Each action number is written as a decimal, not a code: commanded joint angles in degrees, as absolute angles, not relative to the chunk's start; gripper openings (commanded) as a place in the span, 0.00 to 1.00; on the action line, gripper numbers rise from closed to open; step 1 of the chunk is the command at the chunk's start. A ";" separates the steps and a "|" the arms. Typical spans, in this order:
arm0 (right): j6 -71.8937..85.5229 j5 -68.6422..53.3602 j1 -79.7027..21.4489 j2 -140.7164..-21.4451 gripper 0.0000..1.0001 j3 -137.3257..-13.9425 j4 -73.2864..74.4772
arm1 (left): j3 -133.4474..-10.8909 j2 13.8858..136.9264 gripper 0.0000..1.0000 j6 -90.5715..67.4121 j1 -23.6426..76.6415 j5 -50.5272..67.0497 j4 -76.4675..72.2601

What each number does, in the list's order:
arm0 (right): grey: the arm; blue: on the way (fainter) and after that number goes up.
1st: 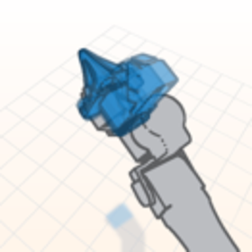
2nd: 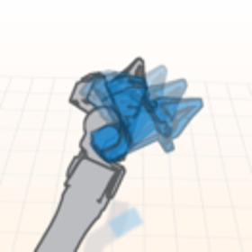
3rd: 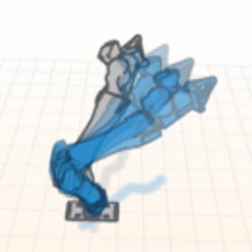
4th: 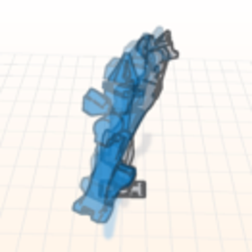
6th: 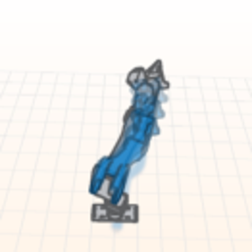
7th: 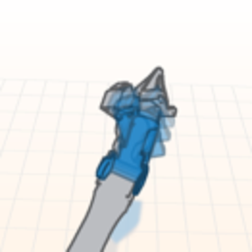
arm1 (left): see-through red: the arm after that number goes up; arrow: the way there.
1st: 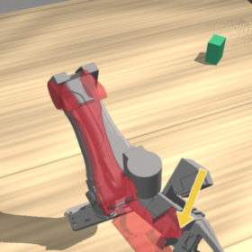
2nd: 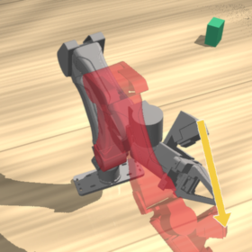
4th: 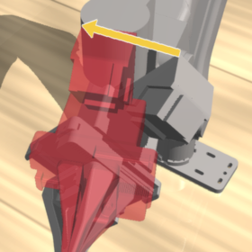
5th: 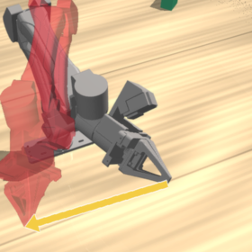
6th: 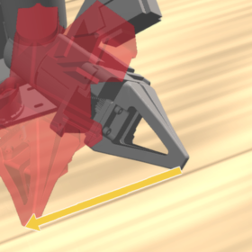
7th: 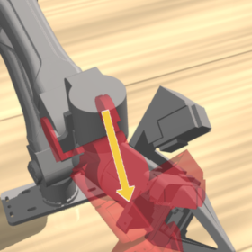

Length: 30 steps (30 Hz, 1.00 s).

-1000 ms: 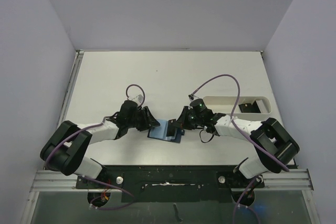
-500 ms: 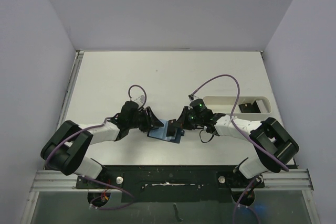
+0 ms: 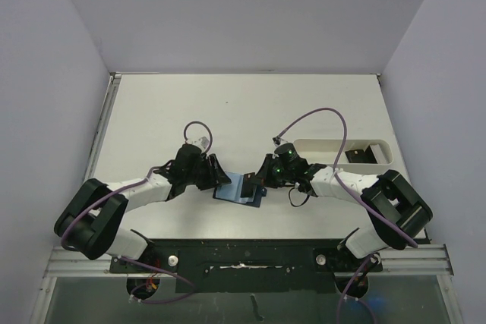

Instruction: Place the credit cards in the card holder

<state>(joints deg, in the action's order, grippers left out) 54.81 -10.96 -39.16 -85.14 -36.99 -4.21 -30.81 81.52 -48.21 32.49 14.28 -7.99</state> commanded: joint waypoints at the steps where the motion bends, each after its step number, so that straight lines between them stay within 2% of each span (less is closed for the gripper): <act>1: 53.66 -9.49 -39.64 -85.34 0.00 -37.08 -5.79 | -32.23 80.86 0.44 -45.70 32.56 12.93 -6.68; 21: 53.53 -9.61 -39.64 -86.33 0.00 -37.77 -5.53 | -29.89 82.91 0.45 -49.74 33.10 20.33 -15.68; 30: 52.75 -10.02 -39.63 -83.76 0.00 -39.99 -2.81 | -33.68 81.65 0.45 -45.99 32.93 14.31 -5.55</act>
